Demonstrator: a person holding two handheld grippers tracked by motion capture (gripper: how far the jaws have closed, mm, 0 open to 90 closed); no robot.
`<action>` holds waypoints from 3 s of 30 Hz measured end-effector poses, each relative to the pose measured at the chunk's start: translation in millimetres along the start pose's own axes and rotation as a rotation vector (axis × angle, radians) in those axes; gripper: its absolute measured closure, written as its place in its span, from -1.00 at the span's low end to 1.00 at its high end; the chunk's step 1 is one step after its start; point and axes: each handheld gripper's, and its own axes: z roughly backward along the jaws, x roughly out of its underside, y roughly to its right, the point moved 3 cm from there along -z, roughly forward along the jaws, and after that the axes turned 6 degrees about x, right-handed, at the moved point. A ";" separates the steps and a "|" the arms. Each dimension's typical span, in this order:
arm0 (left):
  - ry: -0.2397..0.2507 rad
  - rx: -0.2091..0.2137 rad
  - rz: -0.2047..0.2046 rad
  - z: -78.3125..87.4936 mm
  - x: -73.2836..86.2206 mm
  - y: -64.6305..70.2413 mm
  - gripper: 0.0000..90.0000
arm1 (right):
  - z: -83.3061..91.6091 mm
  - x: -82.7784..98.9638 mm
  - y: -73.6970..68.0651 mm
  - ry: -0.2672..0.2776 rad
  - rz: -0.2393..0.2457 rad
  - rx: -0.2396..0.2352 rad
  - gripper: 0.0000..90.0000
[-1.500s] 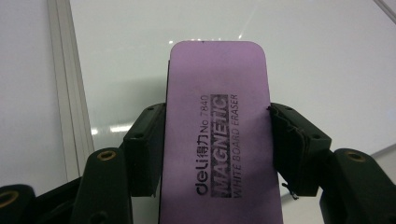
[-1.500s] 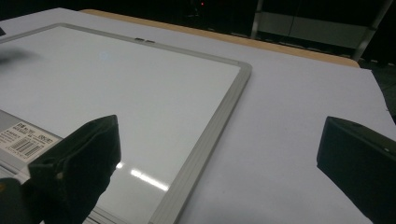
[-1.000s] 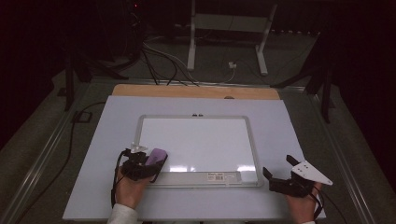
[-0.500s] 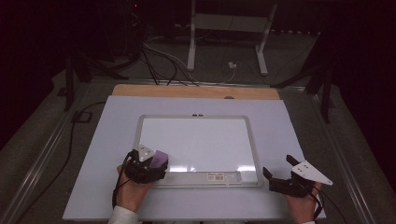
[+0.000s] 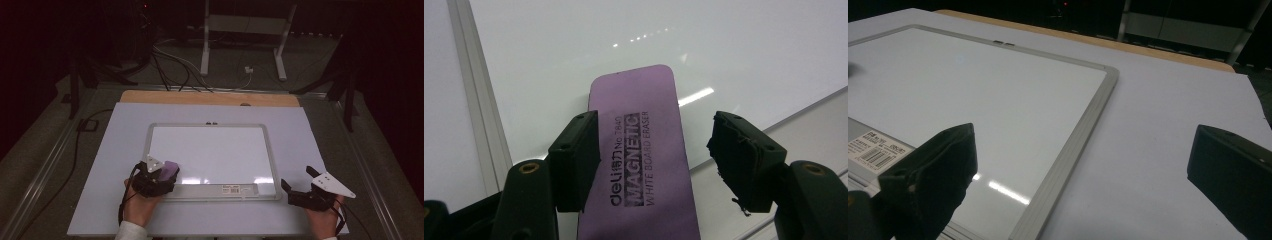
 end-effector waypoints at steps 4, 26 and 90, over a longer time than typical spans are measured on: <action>-0.002 -0.005 0.024 1.0 1.6 -3.4 -0.14 | 0.5 -0.2 -0.3 0.000 0.000 0.001 -1.00; 0.062 -0.036 0.105 12.8 5.3 -14.3 0.37 | 0.8 -0.4 -0.2 0.002 0.000 0.000 -1.00; 0.306 -0.146 0.184 43.7 6.0 -42.2 -0.48 | -0.1 -0.7 -1.2 0.004 0.004 -0.001 -1.00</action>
